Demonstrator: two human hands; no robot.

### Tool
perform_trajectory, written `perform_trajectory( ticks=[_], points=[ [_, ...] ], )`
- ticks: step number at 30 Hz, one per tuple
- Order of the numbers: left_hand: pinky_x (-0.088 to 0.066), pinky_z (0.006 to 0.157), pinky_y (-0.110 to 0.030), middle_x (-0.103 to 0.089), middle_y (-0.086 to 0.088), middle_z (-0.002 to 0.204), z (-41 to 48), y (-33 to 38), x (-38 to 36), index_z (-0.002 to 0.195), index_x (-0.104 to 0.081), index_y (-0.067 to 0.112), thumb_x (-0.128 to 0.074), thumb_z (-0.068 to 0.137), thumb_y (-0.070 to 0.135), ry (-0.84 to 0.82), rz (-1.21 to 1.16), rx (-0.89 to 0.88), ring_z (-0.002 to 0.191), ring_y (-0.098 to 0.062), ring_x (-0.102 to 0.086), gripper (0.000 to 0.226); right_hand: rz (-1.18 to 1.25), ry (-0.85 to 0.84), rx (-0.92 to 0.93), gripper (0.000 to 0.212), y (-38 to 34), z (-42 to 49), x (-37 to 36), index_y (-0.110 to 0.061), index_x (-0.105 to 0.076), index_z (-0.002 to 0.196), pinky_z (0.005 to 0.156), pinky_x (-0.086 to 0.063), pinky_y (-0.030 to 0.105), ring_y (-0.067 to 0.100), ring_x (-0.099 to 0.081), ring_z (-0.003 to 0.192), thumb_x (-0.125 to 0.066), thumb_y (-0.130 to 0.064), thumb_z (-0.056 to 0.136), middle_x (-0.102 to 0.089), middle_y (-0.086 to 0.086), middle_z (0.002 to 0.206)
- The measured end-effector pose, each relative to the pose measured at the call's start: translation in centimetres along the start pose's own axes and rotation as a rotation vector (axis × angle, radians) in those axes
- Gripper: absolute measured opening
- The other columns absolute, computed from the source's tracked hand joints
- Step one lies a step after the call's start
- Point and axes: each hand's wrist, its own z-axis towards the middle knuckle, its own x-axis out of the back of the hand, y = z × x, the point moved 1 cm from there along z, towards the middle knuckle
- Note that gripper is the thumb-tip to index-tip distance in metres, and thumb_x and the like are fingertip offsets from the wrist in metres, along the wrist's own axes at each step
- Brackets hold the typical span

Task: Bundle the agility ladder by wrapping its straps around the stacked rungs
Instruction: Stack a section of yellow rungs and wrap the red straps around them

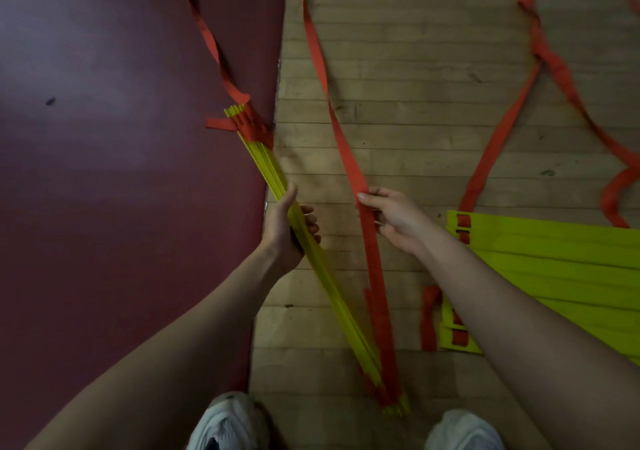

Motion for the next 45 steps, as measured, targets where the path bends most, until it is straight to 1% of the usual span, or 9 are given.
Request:
perform_trajectory(
  ticks=[5, 9, 19, 25, 28, 33, 37, 41, 45],
  points=[
    [-0.043, 0.054, -0.03, -0.049, -0.003, 0.072, -0.3, -0.6, -0.8, 0.128, -0.048, 0.021, -0.034, 0.091, 0.071, -0.029, 0.201, -0.018, 0.053, -0.012, -0.045, 0.064, 0.063, -0.028, 0.038, 0.012, -0.9, 0.4, -0.4, -0.016, -0.063, 0.084, 0.076, -0.051, 0.03, 0.014, -0.063, 0.079, -0.06, -0.006, 0.091, -0.067, 0.001, 0.082],
    [-0.051, 0.069, -0.035, -0.064, -0.005, 0.081, -1.1, -1.4, -0.6, 0.102, -0.066, 0.016, -0.034, 0.095, 0.063, -0.127, 0.388, 0.048, 0.071, -0.018, -0.061, 0.058, 0.038, -0.004, 0.122, 0.015, -1.5, 0.9, -1.0, -0.02, -0.059, 0.079, 0.071, -0.041, 0.026, 0.01, -0.056, 0.073, -0.064, -0.01, 0.089, -0.064, -0.004, 0.078],
    [-0.054, 0.07, -0.037, -0.067, -0.016, 0.097, -1.8, -2.3, -1.7, 0.125, -0.053, 0.001, -0.033, 0.098, 0.052, -0.331, 0.366, 0.102, 0.076, -0.024, -0.065, 0.06, 0.313, 0.054, 0.138, 0.016, -2.8, 1.6, 0.3, -0.017, -0.054, 0.081, 0.071, -0.048, 0.031, 0.015, -0.062, 0.072, -0.061, -0.006, 0.09, -0.068, 0.0, 0.073],
    [-0.054, 0.073, -0.039, -0.068, -0.014, 0.09, -1.7, -2.5, -2.0, 0.114, -0.055, 0.004, -0.041, 0.087, 0.07, -0.384, 0.49, 0.135, 0.077, -0.026, -0.066, 0.073, 0.385, 0.045, 0.031, 0.013, -3.7, 2.1, 0.8, -0.016, -0.057, 0.1, 0.068, -0.052, 0.029, 0.016, -0.064, 0.077, -0.062, -0.01, 0.09, -0.067, 0.002, 0.084],
    [-0.055, 0.076, -0.036, -0.068, -0.012, 0.092, -1.9, -1.9, -2.8, 0.119, -0.052, 0.003, -0.059, 0.085, 0.055, -0.371, 0.63, 0.052, 0.079, -0.023, -0.068, 0.063, 0.329, 0.019, -0.017, 0.016, -3.8, 1.9, 1.0, -0.019, -0.056, 0.102, 0.056, -0.049, 0.022, 0.011, -0.064, 0.07, -0.063, -0.011, 0.09, -0.068, -0.003, 0.077],
    [-0.055, 0.067, -0.027, -0.067, -0.009, 0.09, -1.5, 0.3, -5.0, 0.117, -0.055, 0.0, -0.064, 0.089, 0.012, -0.32, 0.509, -0.152, 0.073, -0.018, -0.067, 0.031, 0.186, -0.006, 0.004, 0.014, -4.4, 1.4, 0.7, -0.014, -0.059, 0.096, 0.069, -0.049, 0.034, 0.018, -0.063, 0.083, -0.067, -0.008, 0.086, -0.067, 0.005, 0.088],
    [-0.054, 0.061, -0.03, -0.063, -0.011, 0.084, -0.7, 1.8, -6.0, 0.11, -0.054, 0.001, -0.058, 0.091, 0.007, -0.328, 0.486, -0.194, 0.066, -0.019, -0.063, 0.021, 0.187, -0.049, -0.032, 0.002, -4.9, 1.2, 0.4, -0.014, -0.059, 0.091, 0.066, -0.044, 0.031, 0.017, -0.06, 0.077, -0.061, -0.015, 0.09, -0.064, 0.003, 0.083],
    [-0.045, 0.053, -0.027, -0.053, -0.006, 0.071, -1.0, 1.8, -6.8, 0.098, -0.048, 0.01, -0.051, 0.096, 0.01, -0.331, 0.488, -0.188, 0.055, -0.015, -0.051, 0.004, 0.558, -0.049, -0.053, 0.016, -6.1, 1.1, 0.7, -0.012, -0.062, 0.084, 0.074, -0.048, 0.031, 0.017, -0.06, 0.076, -0.054, -0.02, 0.096, -0.067, 0.002, 0.071],
    [-0.046, 0.051, -0.027, -0.052, -0.001, 0.066, -1.1, 4.4, -8.4, 0.095, -0.049, 0.013, -0.055, 0.097, 0.028, -0.335, 0.555, -0.316, 0.052, -0.012, -0.052, 0.016, 0.707, -0.059, 0.035, 0.013, -8.4, 0.6, 1.0, -0.007, -0.062, 0.089, 0.077, -0.053, 0.031, 0.019, -0.066, 0.074, -0.052, -0.011, 0.096, -0.069, 0.007, 0.076]
  ],
)
